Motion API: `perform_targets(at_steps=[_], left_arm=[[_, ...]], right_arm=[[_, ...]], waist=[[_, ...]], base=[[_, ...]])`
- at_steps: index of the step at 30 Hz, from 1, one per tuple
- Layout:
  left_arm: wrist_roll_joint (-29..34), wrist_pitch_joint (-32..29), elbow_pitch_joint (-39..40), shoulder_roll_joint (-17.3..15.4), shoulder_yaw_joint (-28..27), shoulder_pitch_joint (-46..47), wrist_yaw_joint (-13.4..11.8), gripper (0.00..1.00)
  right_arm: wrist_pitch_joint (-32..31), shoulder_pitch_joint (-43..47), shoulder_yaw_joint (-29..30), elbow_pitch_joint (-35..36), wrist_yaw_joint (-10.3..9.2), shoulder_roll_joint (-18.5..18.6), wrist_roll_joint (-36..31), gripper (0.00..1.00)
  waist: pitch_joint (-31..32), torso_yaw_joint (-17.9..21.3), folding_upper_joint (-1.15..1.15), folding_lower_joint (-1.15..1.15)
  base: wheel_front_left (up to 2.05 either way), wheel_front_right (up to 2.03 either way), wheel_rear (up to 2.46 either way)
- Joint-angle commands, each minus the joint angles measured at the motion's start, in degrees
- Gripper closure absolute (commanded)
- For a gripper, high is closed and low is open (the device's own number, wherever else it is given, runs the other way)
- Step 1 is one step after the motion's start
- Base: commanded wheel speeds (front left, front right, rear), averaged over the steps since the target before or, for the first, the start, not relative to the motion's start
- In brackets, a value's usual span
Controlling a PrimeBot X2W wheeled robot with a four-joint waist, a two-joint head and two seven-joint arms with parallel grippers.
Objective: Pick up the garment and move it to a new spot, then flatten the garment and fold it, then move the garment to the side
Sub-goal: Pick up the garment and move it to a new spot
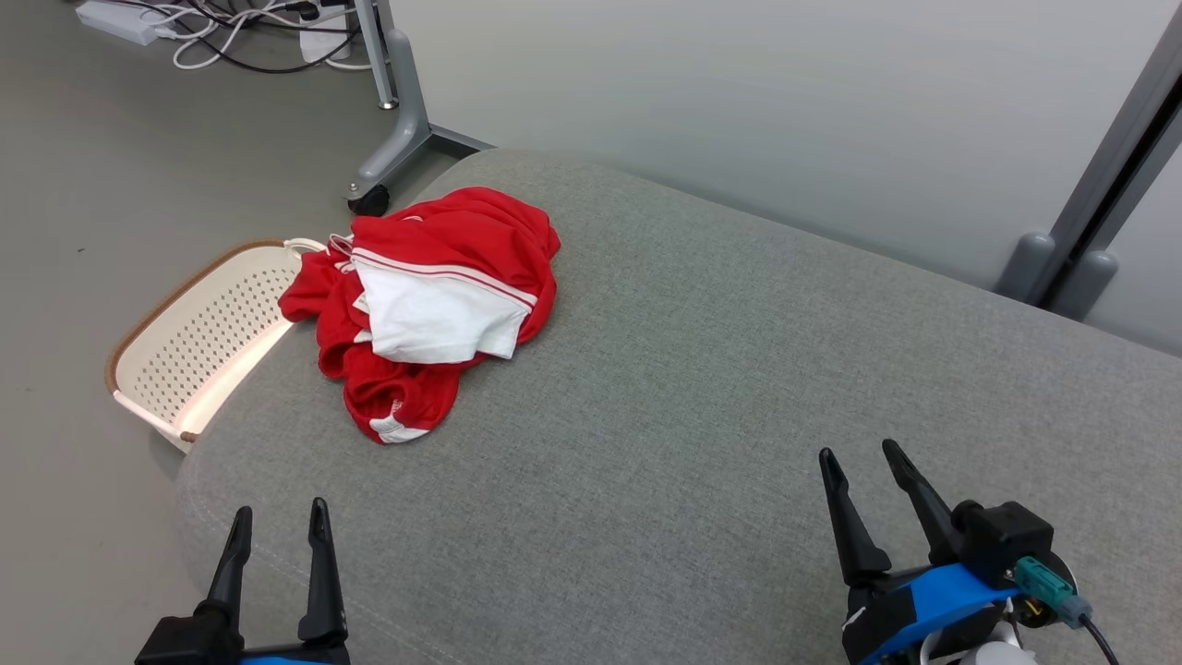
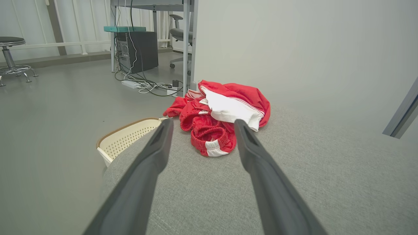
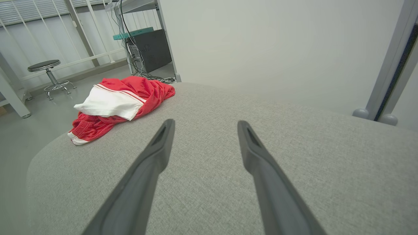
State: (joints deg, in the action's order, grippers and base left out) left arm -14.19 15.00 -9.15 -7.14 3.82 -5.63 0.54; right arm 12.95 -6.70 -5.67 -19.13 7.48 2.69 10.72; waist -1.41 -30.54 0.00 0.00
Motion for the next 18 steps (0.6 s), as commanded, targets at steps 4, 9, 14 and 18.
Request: perform_targets(at_steps=[4,9,14,18], left_arm=[[-0.25,0.07,1.34,-0.05,-0.34,-1.02,-0.66,0.00],[-0.42,-0.93,2.75,-0.19,-0.29,-0.91,-1.25,0.00],[-2.54,-2.94,5.06,-0.98,-1.20,1.34,-0.49,0.00],[-4.54,-7.07,6.14,-3.64,-2.96,5.81,0.63,0.00]], right_arm=[[0.21,-0.80,-0.29,-0.58,0.03,0.36,-0.15,0.00],[0.38,-0.32,-0.05,-0.89,0.03,0.36,0.02,0.00],[0.54,0.56,0.64,-0.76,0.03,0.36,-0.02,0.00],[0.56,1.22,1.07,-0.24,0.03,0.36,0.01,0.00]], waist=[[0.18,0.08,0.00,0.00],[0.68,0.32,0.00,0.00],[1.03,0.61,0.00,0.00],[0.86,1.24,0.00,0.00]], base=[[0.00,0.00,0.00],[0.00,0.00,0.00],[0.00,0.00,0.00],[0.00,0.00,0.00]])
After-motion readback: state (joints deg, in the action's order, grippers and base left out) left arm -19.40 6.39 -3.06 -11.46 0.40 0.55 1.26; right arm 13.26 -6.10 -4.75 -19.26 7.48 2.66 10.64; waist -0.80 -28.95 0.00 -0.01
